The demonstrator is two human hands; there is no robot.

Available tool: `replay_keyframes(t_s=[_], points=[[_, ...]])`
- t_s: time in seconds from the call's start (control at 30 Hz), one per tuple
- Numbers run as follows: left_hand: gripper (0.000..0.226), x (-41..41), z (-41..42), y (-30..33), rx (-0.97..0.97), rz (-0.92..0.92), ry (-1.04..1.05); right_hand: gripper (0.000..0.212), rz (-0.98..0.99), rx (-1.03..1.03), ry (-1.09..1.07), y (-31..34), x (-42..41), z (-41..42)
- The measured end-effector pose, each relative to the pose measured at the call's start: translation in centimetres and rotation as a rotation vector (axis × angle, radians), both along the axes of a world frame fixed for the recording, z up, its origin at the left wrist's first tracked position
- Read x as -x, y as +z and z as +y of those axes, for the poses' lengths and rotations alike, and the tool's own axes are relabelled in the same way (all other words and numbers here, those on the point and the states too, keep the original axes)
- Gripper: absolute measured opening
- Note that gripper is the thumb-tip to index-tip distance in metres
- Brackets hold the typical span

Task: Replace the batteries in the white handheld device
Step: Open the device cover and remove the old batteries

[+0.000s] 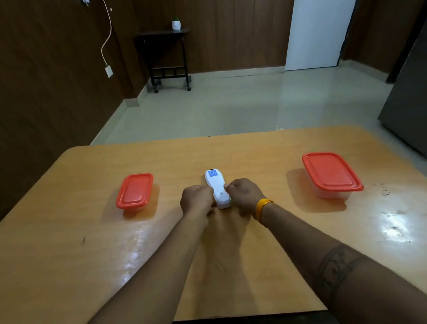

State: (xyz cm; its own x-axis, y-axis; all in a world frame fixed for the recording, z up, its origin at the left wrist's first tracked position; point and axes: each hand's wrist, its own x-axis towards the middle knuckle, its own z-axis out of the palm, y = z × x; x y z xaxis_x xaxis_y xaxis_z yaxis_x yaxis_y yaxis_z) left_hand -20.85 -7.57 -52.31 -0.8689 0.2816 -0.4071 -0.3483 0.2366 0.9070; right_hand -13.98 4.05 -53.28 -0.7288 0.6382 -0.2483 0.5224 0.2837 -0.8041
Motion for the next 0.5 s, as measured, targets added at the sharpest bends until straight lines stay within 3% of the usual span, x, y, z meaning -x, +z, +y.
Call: replay_keyframes(t_s=[0.1, 0.17, 0.23, 0.33, 0.4, 0.5], points=[[0.034, -0.1, 1.1, -0.6, 0.032, -0.013, 0.018, 0.035, -0.022, -0.184, 0.002, -1.1, 0.3, -0.2], [0.026, -0.6, 1.2, -0.9, 0.033, -0.029, 0.002, 0.029, 0.019, -0.144, -0.073, -1.8, 0.1, -0.5], [0.013, -1.2, 1.0, -1.0, 0.049, -0.027, 0.001, 0.031, 0.109, 0.042, -0.173, -2.2, -0.3, -0.9], [0.02, -2.4, 0.1, -1.6, 0.051, -0.019, 0.006, 0.035, 0.23, 0.354, -0.295, -2.7, -1.9, -1.6], [0.028, -3.6, -0.9, -1.7, -0.006, -0.038, -0.011, 0.039, 0.271, 0.501, -0.296, -2.7, -4.1, -2.2], [0.027, -6.0, -2.4, -1.4, -0.098, -0.078, -0.047, 0.025, 0.355, 0.62, -0.23, -1.9, -7.7, -3.6]])
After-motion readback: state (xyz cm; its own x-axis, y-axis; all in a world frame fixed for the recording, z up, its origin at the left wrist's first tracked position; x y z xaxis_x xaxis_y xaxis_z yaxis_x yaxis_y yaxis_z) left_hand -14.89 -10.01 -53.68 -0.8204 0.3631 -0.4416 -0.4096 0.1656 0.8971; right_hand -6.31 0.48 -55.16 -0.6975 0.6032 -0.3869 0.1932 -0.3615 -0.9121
